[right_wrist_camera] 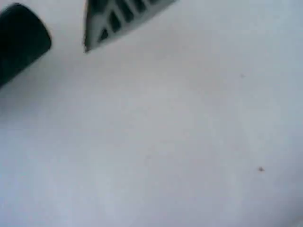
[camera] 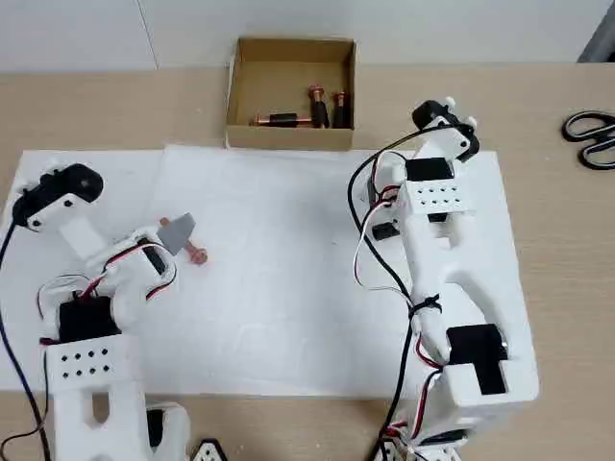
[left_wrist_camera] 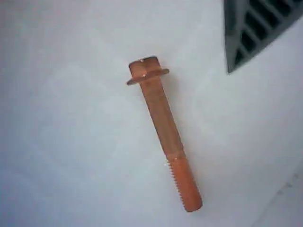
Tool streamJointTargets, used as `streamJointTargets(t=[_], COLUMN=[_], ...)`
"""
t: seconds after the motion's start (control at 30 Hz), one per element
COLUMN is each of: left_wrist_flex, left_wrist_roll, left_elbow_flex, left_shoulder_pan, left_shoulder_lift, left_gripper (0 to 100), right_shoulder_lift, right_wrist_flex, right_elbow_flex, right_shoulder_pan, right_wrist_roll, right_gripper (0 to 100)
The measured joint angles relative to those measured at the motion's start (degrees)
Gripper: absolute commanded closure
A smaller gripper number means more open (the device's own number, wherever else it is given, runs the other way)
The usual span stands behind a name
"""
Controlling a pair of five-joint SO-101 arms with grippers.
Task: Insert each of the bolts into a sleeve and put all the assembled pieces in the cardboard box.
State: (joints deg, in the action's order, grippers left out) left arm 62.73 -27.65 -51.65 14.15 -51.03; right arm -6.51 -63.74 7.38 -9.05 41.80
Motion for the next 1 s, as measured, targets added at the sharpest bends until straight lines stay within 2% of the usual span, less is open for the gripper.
streamJointTargets(t=[0.5,0.7,1.0], left_wrist_flex=[-0.3,-0.3,-0.3], left_wrist_roll=[0.0,0.0,0.0], left_elbow_flex=[-0.2,-0.2,-0.2], left_shoulder_pan=[0.0,0.0,0.0], left_shoulder_lift=[0.0,0.0,0.0], left_gripper=[66,66,66], right_shoulder_lift=[-0.6,-4.0,-4.3], right_wrist_flex=[0.2,0.2,0.2], right_elbow_flex=[-0.1,-0.1,-0.1], right_shoulder_pan=[-0.2,-0.2,-0.2], right_wrist_roll=[0.0,4.2,4.7], right_gripper=[80.4,80.4,80.4])
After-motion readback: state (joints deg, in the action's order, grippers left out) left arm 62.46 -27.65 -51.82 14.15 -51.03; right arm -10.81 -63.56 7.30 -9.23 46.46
